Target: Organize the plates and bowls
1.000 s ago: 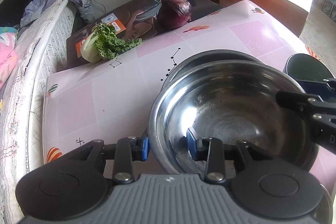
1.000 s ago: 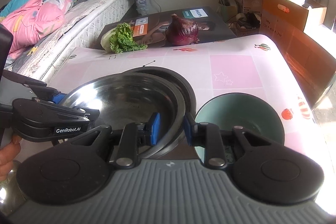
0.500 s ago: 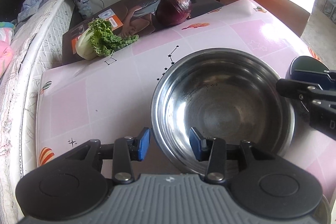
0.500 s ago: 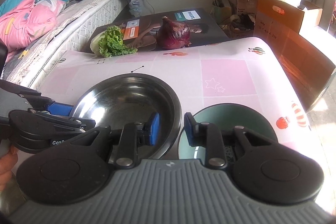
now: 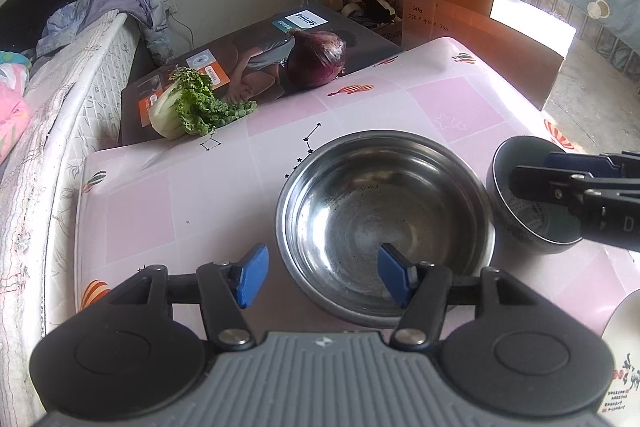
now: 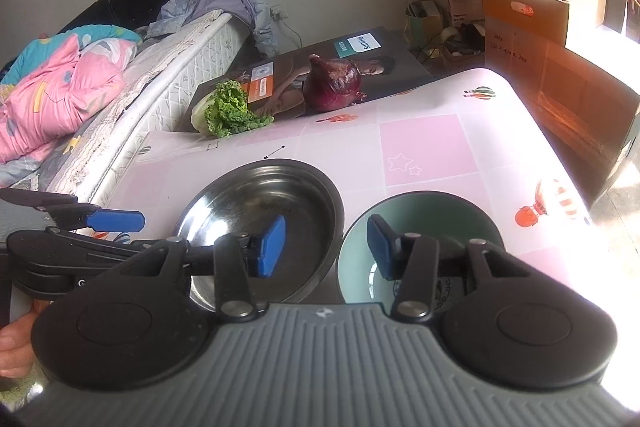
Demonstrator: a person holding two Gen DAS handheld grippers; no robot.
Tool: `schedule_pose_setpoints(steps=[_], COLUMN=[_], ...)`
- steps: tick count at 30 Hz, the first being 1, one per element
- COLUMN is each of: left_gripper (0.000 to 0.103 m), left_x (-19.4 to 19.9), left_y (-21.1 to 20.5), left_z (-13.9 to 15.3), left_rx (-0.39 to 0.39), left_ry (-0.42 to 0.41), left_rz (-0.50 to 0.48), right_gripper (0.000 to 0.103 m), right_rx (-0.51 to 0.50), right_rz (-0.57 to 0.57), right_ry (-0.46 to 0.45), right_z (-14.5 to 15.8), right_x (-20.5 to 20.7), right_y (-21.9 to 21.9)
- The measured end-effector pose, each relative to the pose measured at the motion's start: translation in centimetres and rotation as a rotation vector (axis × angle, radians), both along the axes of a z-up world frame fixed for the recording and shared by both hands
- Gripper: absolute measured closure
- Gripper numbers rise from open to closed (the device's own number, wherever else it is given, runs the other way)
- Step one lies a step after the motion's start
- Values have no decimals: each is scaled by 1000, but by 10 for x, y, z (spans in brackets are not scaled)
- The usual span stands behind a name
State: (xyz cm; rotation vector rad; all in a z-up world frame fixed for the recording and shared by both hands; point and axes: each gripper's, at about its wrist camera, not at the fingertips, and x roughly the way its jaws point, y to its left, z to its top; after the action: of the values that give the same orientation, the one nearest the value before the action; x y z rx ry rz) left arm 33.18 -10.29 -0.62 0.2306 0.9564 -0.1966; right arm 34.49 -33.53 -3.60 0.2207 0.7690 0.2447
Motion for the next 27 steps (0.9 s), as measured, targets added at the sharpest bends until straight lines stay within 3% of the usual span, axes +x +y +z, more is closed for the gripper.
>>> schedule_pose_setpoints(steps=[10, 18, 23, 27], left_gripper=[29, 29, 35, 51], left_x=[-33, -38, -31, -21], left_y=[-29, -59, -65, -69], left_z=[20, 9, -2, -13], left_rx=[-113, -175, -236, -278], left_ry=[8, 30, 59, 110], left_rz=[-93, -119, -115, -111], right_gripper=[54, 53, 53, 53], right_rx=[46, 79, 143, 206], right_rz=[-36, -94, -120, -143], right_ry=[1, 8, 47, 96], right_z=[25, 30, 17, -1], right_x=[-48, -71, -68, -55], right_y=[-39, -80, -107, -125])
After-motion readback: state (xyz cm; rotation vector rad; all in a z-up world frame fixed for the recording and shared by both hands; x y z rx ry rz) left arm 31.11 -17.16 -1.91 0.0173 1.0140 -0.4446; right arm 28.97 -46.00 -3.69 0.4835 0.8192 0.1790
